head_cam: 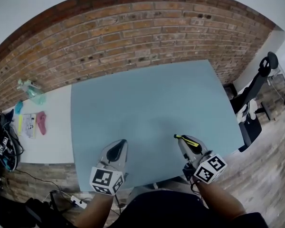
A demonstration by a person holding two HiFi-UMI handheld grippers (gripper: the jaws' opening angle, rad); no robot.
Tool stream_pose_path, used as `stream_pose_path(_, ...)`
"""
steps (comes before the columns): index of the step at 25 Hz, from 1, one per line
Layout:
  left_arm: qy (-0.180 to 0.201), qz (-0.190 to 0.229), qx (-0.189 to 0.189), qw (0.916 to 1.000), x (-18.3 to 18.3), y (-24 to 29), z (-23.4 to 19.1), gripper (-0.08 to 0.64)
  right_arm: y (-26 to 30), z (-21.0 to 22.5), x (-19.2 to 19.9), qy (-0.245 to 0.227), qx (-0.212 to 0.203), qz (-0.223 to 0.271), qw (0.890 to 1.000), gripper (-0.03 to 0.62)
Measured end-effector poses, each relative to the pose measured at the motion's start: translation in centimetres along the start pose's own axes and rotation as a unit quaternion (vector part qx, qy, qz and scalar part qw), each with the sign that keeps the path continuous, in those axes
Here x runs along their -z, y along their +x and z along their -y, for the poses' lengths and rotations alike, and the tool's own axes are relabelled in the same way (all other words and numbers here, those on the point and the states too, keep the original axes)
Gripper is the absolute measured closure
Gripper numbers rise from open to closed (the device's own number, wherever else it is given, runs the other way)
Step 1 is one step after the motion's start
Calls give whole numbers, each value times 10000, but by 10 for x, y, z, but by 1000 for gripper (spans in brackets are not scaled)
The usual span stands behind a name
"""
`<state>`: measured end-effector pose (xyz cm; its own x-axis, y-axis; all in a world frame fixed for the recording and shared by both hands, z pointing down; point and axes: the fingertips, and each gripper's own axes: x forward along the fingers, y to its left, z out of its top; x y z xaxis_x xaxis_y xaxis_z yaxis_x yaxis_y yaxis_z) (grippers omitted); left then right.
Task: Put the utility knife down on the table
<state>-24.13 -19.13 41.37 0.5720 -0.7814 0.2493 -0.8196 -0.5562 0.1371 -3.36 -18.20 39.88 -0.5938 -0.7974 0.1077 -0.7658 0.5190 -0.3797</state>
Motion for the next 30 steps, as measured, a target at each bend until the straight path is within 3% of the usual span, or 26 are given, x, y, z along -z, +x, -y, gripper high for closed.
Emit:
stream_pose_path(5, -353, -138, -513, 9980, 17, 10, -30, 557, 9, 30, 4, -145, 43, -83, 9999, 541)
stream_pose_path(8, -515, 19, -500, 9974, 18, 12, -33, 557, 15, 41, 13, -371, 34, -212, 9991, 541)
stream_pose_path(11, -445, 43, -394, 9982, 23, 16, -33, 557, 21, 50, 25, -483, 15, -295, 9984, 541)
stream_pose_path(30, -422, -527, -852, 9941, 64, 42, -57, 557, 77, 86, 77, -239, -304, -893, 9953, 541)
